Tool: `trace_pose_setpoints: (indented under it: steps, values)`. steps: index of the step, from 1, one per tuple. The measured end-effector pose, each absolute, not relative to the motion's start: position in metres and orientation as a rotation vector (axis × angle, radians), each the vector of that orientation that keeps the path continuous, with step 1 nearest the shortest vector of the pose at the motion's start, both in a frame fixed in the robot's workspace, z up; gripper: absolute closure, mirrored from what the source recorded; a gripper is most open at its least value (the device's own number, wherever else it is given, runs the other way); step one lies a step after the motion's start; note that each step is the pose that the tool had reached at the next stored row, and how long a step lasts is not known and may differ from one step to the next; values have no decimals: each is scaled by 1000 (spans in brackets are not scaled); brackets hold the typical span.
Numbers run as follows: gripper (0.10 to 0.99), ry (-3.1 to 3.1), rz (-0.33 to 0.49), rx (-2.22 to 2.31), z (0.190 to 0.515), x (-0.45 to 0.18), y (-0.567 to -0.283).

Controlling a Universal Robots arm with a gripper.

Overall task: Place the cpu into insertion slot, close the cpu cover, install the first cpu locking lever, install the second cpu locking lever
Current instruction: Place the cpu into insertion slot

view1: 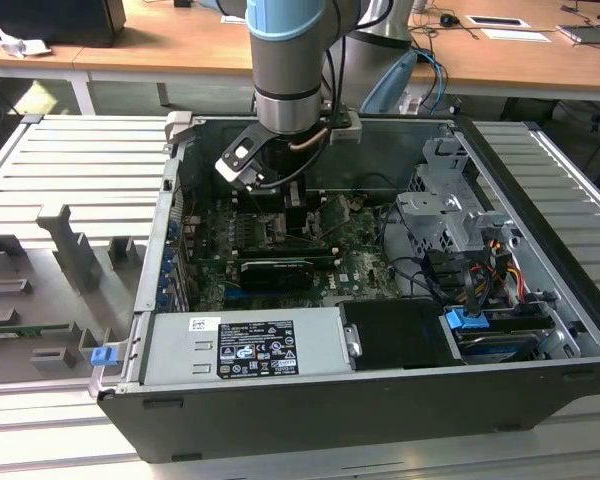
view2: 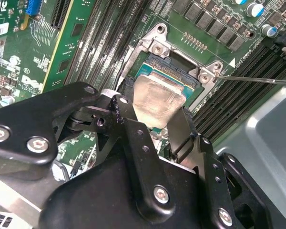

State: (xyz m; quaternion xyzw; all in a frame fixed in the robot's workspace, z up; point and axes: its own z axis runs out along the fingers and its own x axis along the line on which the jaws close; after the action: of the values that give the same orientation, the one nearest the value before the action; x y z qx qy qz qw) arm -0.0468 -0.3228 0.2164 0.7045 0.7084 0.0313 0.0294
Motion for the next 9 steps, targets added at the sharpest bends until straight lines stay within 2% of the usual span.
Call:
trace_pose_setpoints:
  steps: [9]
  values:
    - [561,2182,95,2176,213,-47,-322]
